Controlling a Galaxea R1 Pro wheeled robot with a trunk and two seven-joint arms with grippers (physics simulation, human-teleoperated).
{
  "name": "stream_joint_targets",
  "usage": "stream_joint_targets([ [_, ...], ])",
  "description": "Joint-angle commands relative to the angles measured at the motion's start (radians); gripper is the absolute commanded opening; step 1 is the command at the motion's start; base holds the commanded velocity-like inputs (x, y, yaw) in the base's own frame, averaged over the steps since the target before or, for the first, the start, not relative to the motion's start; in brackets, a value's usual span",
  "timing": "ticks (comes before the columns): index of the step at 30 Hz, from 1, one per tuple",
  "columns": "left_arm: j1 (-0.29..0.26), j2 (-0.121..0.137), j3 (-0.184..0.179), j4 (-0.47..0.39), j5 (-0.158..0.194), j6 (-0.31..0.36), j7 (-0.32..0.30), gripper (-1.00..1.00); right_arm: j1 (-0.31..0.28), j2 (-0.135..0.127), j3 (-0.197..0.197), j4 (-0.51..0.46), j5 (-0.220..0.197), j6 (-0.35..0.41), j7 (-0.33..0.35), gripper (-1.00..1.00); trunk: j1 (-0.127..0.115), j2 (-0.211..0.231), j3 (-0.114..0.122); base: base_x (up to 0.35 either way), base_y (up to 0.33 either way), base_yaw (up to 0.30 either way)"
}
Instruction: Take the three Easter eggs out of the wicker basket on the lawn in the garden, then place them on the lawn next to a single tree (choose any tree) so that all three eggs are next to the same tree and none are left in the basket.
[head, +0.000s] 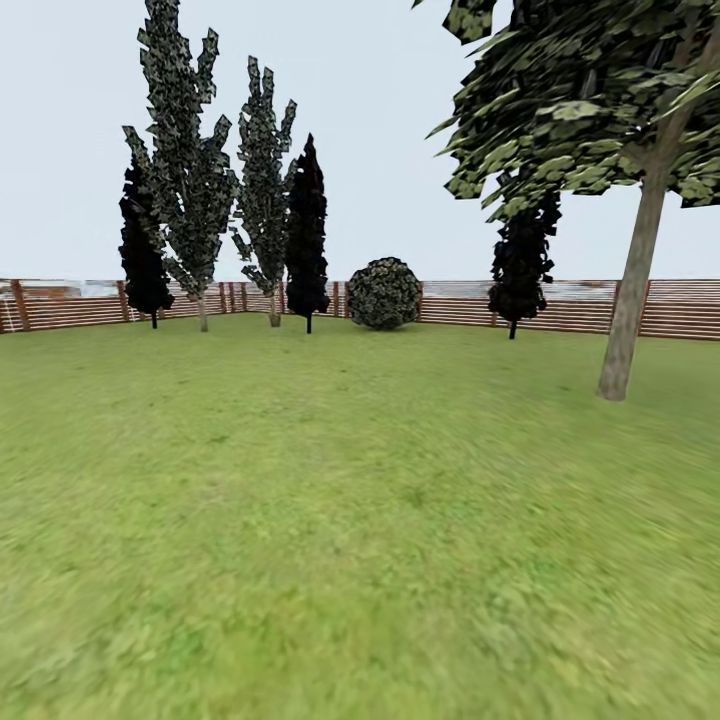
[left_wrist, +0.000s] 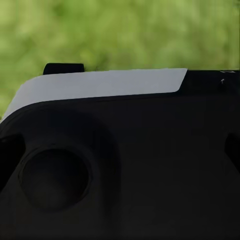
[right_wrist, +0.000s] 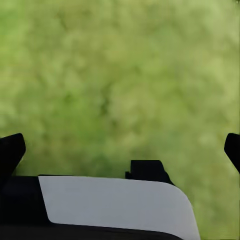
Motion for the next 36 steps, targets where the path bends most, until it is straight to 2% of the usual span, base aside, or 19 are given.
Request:
stream_joint_targets([
  [1, 0.0, 0.0, 0.0, -0.001, 0.004, -0.001, -0.003, 1.0, -0.001, 0.0, -0.001, 0.001, 0.0, -0.004, 0.0, 1.0, 0.001, 0.0, -0.001, 0.305, 0.214, 0.0],
  [21, 0.001, 0.001, 0.006, -0.001, 0.008, 0.0, 0.003, 1.0, -0.001, 0.001, -0.002, 0.0, -0.001, -0.005, 0.0, 1.0, 0.001, 0.0, -0.001, 0.304, 0.217, 0.0],
  [36, 0.0, 0.002, 0.006, -0.001, 0.009, -0.001, 0.006, 1.0, -0.001, 0.008, -0.001, -0.04, -0.003, -0.004, 0.006, 1.0, 0.001, 0.0, -0.001, 0.304, 0.217, 0.029],
])
